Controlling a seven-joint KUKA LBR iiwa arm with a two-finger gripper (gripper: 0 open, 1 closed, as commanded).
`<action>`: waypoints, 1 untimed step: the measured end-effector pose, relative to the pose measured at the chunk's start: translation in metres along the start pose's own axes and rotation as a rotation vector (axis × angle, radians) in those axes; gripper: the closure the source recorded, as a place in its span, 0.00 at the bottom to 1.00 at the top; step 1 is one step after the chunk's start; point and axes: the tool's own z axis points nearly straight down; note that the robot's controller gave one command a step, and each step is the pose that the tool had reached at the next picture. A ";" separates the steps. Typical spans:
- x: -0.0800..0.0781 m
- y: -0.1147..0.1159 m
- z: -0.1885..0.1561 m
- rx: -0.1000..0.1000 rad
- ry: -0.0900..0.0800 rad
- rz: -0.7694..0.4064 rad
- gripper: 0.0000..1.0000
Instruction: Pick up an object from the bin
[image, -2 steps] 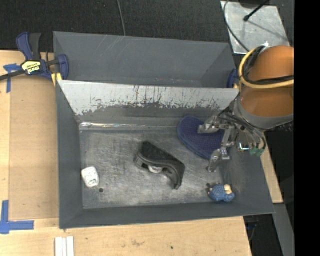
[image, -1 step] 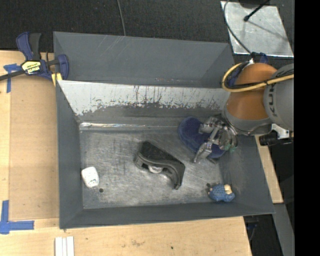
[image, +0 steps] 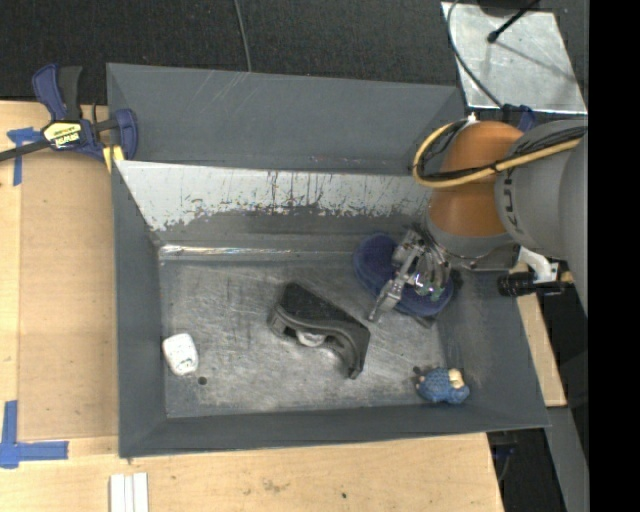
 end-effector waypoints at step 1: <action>0.011 0.005 -0.001 -0.023 -0.004 0.275 0.00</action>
Offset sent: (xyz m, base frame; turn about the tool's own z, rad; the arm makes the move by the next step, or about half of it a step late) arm -0.0110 0.0124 -0.0062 0.2754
